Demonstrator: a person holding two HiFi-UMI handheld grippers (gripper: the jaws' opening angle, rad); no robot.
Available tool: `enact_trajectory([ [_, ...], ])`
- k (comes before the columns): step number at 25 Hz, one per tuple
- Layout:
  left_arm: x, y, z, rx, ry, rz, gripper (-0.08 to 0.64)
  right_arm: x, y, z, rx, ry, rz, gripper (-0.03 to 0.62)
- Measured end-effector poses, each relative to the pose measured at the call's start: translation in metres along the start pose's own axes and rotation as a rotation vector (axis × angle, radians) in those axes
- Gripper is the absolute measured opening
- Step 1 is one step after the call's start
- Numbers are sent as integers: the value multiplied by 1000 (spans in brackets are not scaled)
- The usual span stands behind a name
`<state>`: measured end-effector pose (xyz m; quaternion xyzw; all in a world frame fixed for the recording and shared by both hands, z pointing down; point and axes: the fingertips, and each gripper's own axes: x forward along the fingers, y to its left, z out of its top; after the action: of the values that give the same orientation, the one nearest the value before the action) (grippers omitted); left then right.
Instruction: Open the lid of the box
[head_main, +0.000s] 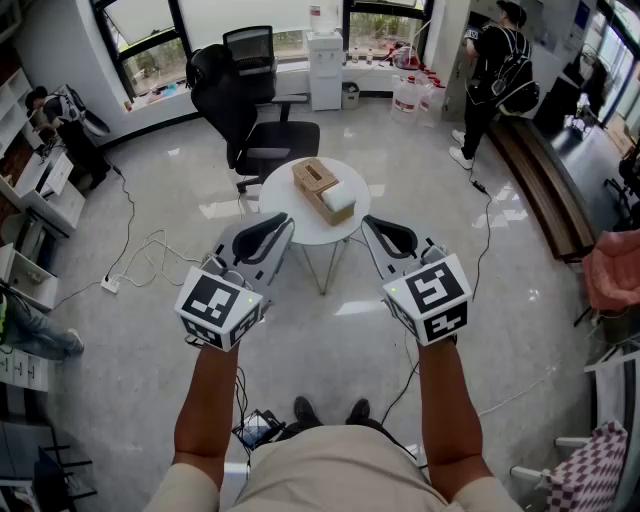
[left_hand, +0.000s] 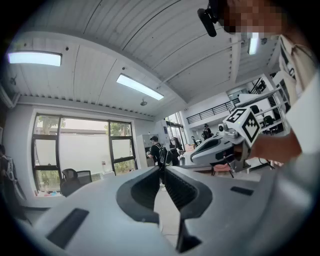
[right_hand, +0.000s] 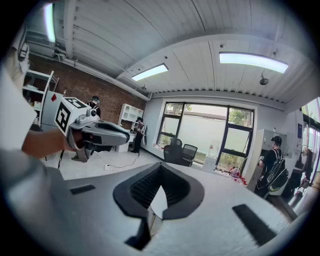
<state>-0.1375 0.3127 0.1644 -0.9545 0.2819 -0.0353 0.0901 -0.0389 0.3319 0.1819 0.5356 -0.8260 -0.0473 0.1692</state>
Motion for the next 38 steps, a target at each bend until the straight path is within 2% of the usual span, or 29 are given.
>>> enact_trajectory([
  [21, -4, 64, -30, -31, -7, -24, 35, 60, 16, 2, 9, 35, -33, -9],
  [28, -1, 89, -41, -53, -15, -39, 35, 80, 17, 9, 51, -16, -55, -6],
  [34, 22, 105, -49, -64, 0, -27, 35, 104, -6, 6, 54, -18, -35, -6],
  [38, 47, 114, -57, -63, 22, 8, 35, 122, -31, -3, 51, -23, -6, -7],
])
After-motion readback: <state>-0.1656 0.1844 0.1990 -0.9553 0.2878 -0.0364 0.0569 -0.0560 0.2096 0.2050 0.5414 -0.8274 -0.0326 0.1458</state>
